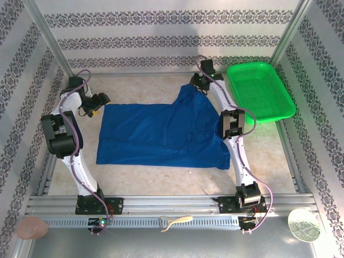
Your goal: Fold the inside-out t-shirt
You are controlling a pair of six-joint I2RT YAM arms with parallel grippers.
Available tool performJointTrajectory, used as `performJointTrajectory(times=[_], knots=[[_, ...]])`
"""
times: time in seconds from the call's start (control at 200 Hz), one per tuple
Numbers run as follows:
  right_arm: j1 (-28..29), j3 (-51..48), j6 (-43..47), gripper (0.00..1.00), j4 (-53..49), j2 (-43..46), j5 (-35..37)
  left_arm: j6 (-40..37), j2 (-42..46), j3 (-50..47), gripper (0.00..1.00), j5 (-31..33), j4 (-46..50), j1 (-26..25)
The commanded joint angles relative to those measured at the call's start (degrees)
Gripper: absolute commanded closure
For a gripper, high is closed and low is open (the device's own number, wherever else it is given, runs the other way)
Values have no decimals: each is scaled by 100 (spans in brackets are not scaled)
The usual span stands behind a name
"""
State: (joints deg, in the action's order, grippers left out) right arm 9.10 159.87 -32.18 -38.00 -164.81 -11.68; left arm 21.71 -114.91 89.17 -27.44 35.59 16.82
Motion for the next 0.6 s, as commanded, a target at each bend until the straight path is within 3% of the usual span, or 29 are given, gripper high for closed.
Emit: performJointTrajectory(times=[0.0,0.065,0.594], knots=[[-66,203,-243,87,50,-161,-219,131,19,26,20,-93,-70,-65],[-108,194,-247,100,41,-118,-275,142,-53,72,20,-72,-79,-66],[46,-344,475,100,56,1126,-262,-514,-1043,1568,19,651,753,-208]])
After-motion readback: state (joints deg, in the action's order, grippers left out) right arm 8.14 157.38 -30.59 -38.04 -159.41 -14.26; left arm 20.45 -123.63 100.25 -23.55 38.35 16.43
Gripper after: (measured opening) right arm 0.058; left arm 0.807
